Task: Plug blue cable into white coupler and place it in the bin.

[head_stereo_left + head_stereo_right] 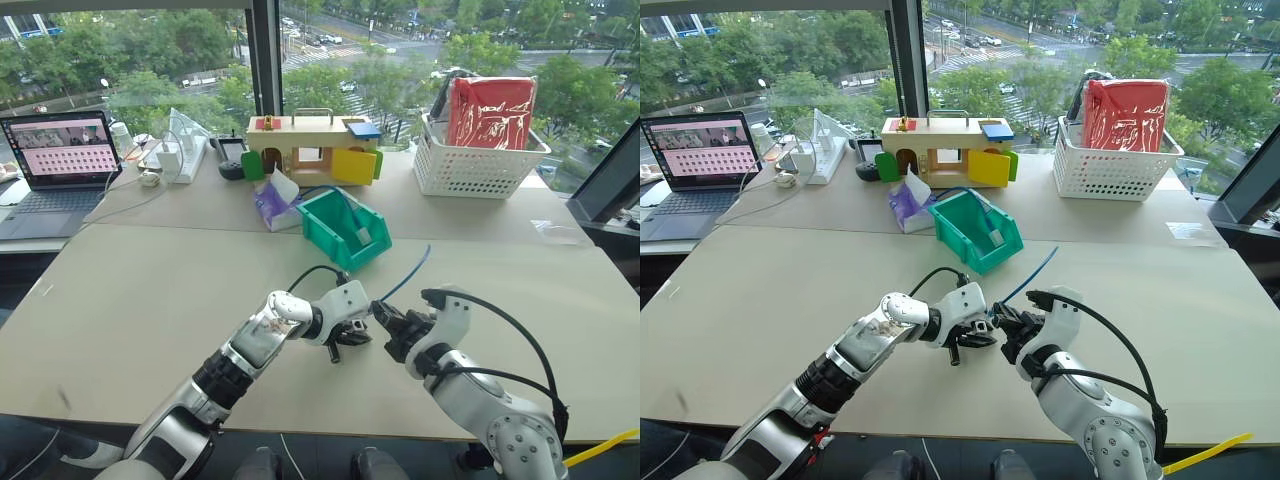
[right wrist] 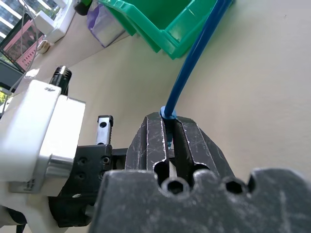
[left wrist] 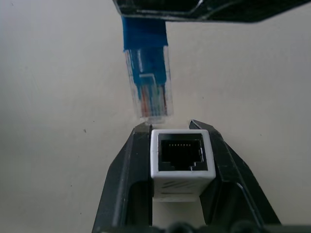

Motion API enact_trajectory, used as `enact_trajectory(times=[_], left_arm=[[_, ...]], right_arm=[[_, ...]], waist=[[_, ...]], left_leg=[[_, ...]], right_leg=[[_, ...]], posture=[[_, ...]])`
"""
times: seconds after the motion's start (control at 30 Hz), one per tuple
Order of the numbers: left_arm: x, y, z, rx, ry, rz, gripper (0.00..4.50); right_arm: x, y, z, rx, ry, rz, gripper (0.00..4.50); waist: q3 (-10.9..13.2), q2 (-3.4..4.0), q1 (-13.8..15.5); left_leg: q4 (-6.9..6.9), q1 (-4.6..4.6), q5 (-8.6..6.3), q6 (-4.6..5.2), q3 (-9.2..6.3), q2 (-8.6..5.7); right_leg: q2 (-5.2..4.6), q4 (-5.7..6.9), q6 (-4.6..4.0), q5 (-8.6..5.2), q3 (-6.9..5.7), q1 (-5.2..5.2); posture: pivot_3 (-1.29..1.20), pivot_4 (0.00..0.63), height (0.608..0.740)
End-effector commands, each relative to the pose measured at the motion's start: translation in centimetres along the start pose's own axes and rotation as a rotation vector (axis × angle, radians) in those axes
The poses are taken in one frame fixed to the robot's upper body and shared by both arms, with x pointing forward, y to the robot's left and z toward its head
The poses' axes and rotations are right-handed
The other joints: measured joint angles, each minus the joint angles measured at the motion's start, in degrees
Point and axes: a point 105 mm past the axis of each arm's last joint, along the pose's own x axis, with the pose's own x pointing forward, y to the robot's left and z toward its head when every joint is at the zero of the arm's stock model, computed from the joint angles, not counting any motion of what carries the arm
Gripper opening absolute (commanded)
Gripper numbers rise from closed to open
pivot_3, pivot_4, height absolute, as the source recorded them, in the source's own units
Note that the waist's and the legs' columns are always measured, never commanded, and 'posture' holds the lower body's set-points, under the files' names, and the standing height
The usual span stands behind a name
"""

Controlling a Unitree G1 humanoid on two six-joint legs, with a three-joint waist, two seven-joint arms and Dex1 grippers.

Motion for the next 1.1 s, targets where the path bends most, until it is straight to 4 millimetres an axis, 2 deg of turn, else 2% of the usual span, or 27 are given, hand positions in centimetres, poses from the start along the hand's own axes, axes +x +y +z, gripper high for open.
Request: enact_trajectory(times=[0.03, 0.6, 0.7, 0.83, 1.1], left_arm=[[0.6, -0.2, -0.6, -0.062, 0.046, -0.012, 0.71], [-0.8, 0.3, -1.0, -0.213, 0.047, 0.011, 0.71], [-0.7, 0.2, -0.8, -0.212, 0.047, 0.006, 0.71], [-0.4, -0.1, -0.7, -0.209, 0.049, 0.005, 0.71], [-0.6, 0.3, -1.0, -0.241, 0.052, 0.026, 0.71]], right_arm=[[-0.5, 0.7, 1.1, 0.008, -0.058, 0.03, 0.0], [-0.1, -0.1, -1.2, -0.014, 0.049, -0.012, 0.0], [0.0, 0.3, -1.2, -0.017, 0.049, 0.006, 0.0], [0.3, 1.6, 0.0, -0.006, -0.017, 0.073, 0.0], [0.1, 1.4, -0.3, -0.017, 0.002, 0.069, 0.0]], waist=[[0.0, -0.01, 0.0], [0.0, -0.02, -0.5], [0.0, -0.03, -0.6], [0.0, -0.03, -0.6], [0.0, -0.03, -0.5]], left_leg=[[0.0, 0.0, 0.0, 0.0, -0.02, -0.01], [-0.01, 0.03, 0.0, 0.0, -0.16, -0.03], [-0.01, 0.03, 0.0, 0.0, -0.17, -0.03], [-0.01, 0.04, 0.0, 0.0, -0.17, -0.03], [-0.01, 0.03, 0.0, 0.0, -0.17, -0.04]], right_leg=[[0.0, 0.0, 0.01, 0.0, 0.0, 0.0], [0.03, 0.04, 0.1, 0.03, -0.02, 0.03], [0.04, 0.05, 0.11, 0.04, -0.02, 0.03], [0.04, 0.06, 0.11, 0.04, -0.02, 0.03], [0.02, 0.06, 0.14, 0.04, -0.02, 0.03]], posture=[[0.0, 0.15, 0.732], [0.0, 0.15, 0.732], [0.0, 0.15, 0.732], [0.0, 0.15, 0.732], [0.0, 0.15, 0.732]])
